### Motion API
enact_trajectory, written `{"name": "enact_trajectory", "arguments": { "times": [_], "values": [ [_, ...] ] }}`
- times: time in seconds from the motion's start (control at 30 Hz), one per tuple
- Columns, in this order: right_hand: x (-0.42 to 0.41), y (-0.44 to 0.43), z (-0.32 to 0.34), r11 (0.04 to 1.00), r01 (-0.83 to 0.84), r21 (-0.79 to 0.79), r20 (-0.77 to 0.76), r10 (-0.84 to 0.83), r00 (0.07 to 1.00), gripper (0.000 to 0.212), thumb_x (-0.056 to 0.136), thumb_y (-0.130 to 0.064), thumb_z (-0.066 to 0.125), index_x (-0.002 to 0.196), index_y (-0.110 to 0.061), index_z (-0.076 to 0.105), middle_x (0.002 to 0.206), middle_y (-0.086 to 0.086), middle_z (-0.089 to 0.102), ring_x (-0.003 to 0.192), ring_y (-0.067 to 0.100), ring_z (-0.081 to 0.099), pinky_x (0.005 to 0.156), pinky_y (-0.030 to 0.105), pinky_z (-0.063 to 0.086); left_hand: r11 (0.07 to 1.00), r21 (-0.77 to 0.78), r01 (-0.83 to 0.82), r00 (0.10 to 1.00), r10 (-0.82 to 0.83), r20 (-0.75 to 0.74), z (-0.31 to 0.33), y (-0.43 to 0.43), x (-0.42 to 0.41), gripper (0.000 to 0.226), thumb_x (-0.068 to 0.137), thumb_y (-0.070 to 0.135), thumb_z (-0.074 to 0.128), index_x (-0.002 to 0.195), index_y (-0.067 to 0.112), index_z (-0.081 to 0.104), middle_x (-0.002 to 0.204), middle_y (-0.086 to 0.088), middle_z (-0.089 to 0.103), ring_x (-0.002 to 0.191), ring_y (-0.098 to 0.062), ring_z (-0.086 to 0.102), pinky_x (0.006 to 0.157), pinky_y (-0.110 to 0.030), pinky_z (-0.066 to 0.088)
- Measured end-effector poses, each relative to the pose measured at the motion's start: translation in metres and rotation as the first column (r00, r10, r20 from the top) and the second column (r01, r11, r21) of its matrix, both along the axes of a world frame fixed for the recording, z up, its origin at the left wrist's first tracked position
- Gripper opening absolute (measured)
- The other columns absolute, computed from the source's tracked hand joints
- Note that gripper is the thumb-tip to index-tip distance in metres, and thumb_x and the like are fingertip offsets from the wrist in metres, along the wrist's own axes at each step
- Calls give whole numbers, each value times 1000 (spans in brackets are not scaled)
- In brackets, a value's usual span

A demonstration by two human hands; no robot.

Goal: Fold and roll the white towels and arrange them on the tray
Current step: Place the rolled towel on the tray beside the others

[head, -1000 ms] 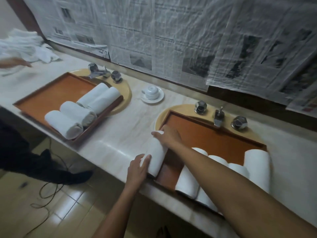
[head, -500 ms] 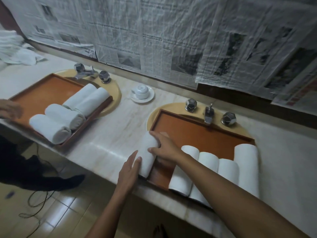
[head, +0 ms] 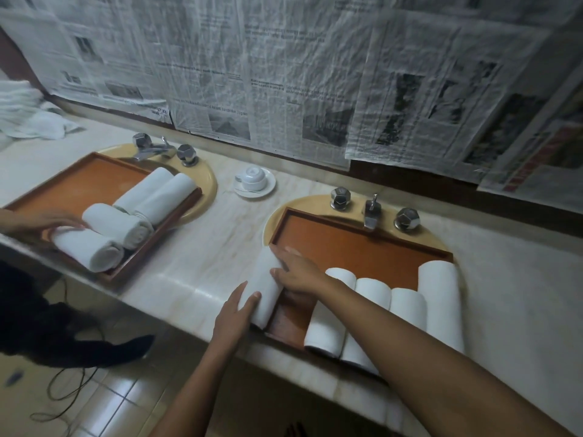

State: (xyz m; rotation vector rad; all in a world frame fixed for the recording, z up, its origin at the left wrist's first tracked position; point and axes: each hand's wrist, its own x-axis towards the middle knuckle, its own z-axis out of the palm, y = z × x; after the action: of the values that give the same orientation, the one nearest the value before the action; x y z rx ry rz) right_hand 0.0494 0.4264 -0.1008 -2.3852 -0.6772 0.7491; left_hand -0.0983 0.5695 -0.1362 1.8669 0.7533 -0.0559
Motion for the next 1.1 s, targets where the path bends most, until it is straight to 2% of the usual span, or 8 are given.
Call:
{"name": "enact_trajectory", "arguments": {
  "times": [0.23,0.37,0.47,0.63,0.77,0.9,1.03,1.1],
  "values": [
    [-17,-56,26,972,197,127,28,-202,979,58,102,-35,54,157,-33,36,162,5,35,139,29,46,115,42,38,993,114,8,998,-1,-58,7,-1,2,64,98,54,60,152,26,41,155,-5,46,138,-25,47,110,-41,38],
    [-33,-110,36,917,325,231,18,-338,941,39,101,-35,59,139,-37,56,137,-11,51,113,9,58,93,30,49,933,359,1,999,-13,31,29,-17,6,64,96,47,65,151,22,43,155,-7,45,138,-28,45,112,-52,38],
    [-47,-155,42,873,403,275,38,-429,902,30,101,-32,59,130,-37,62,129,-16,57,110,1,59,94,25,50,885,464,22,981,-108,159,52,-42,15,52,96,39,66,142,20,53,145,-5,53,132,-27,48,108,-51,41],
    [-71,-227,46,760,550,345,48,-600,799,24,98,-22,63,118,-34,70,122,-19,65,101,-5,63,94,19,50,875,452,171,897,-329,297,69,-99,47,29,95,26,67,124,26,65,122,8,63,115,-15,57,98,-39,48],
    [-89,-293,49,682,653,328,64,-706,705,22,97,-21,65,116,-33,69,113,-22,64,94,-18,58,80,0,42,858,401,321,820,-463,335,80,-164,69,27,93,20,69,119,23,68,118,9,66,109,-10,59,92,-31,46],
    [-110,-367,48,567,729,384,60,-803,593,26,96,-15,65,116,-32,70,118,-19,68,99,-5,65,92,18,52,788,343,511,719,-611,331,82,-240,89,23,96,22,67,119,25,70,117,8,69,106,-9,64,82,-25,50],
    [-129,-443,50,448,787,423,60,-881,469,24,95,-15,68,111,-32,72,115,-20,69,96,-3,66,89,13,48,727,323,606,644,-687,337,83,-331,105,15,96,22,69,110,24,73,110,11,72,102,-8,67,85,-29,53],
    [-138,-485,50,412,807,423,67,-902,426,23,95,-15,68,112,-30,72,114,-21,69,96,-5,65,85,7,45,685,327,651,600,-729,330,86,-384,107,12,96,19,68,106,25,73,106,11,71,99,-9,66,82,-18,48]
  ]
}}
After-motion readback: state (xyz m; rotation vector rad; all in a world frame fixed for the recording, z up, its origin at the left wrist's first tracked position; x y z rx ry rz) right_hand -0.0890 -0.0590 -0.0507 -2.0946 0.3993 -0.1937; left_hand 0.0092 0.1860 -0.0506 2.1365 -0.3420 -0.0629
